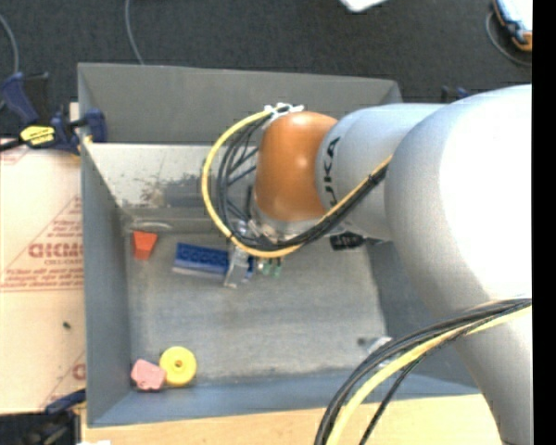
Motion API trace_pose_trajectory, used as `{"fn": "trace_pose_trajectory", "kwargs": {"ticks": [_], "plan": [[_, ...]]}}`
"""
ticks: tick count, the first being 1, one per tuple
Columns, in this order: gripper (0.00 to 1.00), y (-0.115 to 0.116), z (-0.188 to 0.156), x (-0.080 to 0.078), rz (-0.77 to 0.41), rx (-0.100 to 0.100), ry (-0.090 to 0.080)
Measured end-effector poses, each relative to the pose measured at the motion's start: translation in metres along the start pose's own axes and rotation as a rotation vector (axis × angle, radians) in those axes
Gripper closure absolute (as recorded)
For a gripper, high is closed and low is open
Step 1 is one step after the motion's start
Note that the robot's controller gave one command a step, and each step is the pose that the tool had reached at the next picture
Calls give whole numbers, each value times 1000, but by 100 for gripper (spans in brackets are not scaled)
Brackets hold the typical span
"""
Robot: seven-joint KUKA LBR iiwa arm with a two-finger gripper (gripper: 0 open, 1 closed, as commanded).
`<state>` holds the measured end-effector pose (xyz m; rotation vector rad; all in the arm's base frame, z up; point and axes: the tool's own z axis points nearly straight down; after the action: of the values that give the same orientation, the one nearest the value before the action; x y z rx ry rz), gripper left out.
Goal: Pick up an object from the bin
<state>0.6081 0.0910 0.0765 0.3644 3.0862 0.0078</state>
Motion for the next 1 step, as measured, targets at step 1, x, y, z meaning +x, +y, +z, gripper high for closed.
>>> {"fn": "trace_pose_trajectory", "kwargs": {"ticks": [1], "plan": [[100, 28, 0, 5, -300, -1, -10]]}}
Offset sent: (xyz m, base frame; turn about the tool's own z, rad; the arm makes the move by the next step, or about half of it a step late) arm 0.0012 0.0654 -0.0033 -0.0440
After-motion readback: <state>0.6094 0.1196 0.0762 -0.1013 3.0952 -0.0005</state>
